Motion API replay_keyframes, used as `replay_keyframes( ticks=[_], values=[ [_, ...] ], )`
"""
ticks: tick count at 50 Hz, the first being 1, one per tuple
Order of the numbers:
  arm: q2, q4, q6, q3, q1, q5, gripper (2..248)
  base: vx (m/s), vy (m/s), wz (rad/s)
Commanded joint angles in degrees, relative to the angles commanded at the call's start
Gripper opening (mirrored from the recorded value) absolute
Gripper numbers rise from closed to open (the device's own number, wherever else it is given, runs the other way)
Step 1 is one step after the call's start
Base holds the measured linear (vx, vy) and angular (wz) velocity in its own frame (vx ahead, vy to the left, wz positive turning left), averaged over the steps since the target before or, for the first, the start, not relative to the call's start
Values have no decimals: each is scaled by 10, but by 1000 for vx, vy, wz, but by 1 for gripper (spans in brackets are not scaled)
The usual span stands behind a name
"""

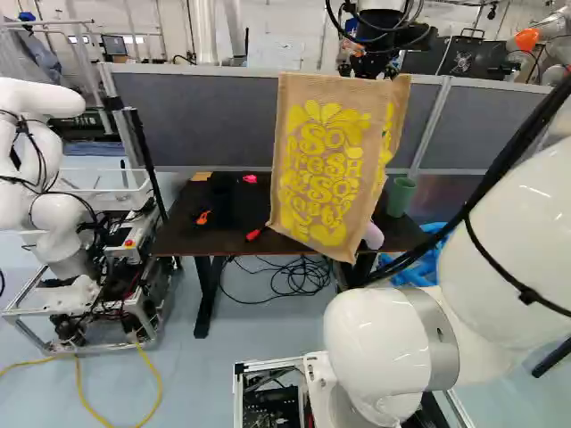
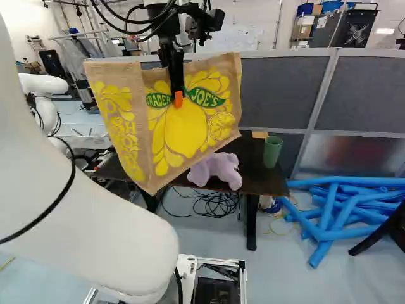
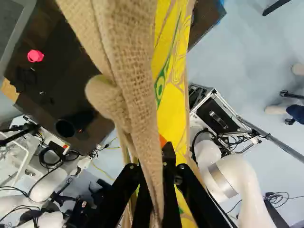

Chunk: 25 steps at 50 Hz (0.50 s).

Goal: Pick up the bag on the ground and place it on the table

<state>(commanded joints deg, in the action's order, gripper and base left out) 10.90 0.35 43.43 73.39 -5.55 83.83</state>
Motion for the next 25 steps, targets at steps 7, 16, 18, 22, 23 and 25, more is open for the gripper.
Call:
replay_keyframes(
  ticks=[7,16,18,22,23,25],
  values=[
    [0,0,0,0,0,0,21,178,-77,-47],
    [0,0,0,0,0,0,21,171,-59,-2],
    [0,0,0,0,0,0,21,152,-42,-9],
    [0,0,0,0,0,0,21,145,-30,-7],
    [0,0,0,0,0,0,21,125,-10,-25],
    [0,0,0,0,0,0,21,125,-5,-31]
  ],
)
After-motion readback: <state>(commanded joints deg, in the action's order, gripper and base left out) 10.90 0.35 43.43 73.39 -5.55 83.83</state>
